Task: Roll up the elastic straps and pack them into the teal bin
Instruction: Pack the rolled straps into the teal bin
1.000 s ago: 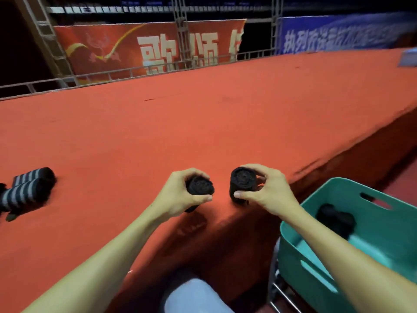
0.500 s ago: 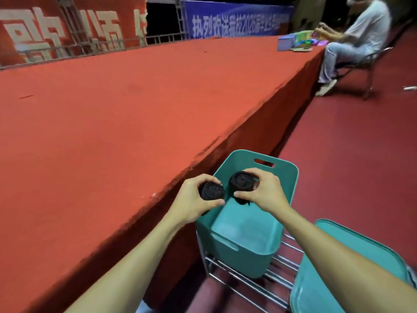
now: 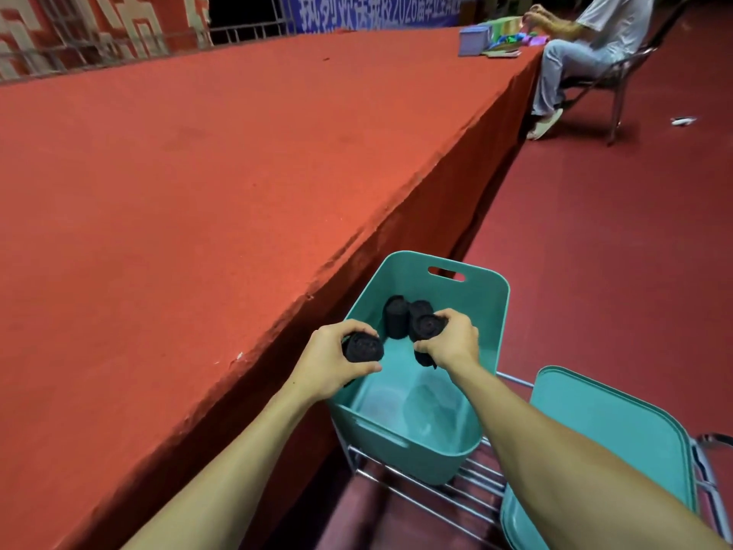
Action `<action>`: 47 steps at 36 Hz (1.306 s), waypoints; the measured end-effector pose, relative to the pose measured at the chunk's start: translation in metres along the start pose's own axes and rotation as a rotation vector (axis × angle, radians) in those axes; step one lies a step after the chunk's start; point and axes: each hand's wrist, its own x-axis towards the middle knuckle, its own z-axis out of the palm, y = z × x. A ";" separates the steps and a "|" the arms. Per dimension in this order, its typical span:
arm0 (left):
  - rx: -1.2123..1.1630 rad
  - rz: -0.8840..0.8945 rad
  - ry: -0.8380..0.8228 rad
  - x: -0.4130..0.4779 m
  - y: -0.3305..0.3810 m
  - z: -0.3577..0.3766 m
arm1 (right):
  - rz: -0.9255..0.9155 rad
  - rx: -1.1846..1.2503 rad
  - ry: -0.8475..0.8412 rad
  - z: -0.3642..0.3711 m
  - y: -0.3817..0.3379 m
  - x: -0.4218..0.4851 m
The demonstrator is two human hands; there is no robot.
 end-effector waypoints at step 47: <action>0.091 0.026 0.031 0.010 -0.015 0.003 | 0.226 0.387 0.469 0.076 0.055 0.080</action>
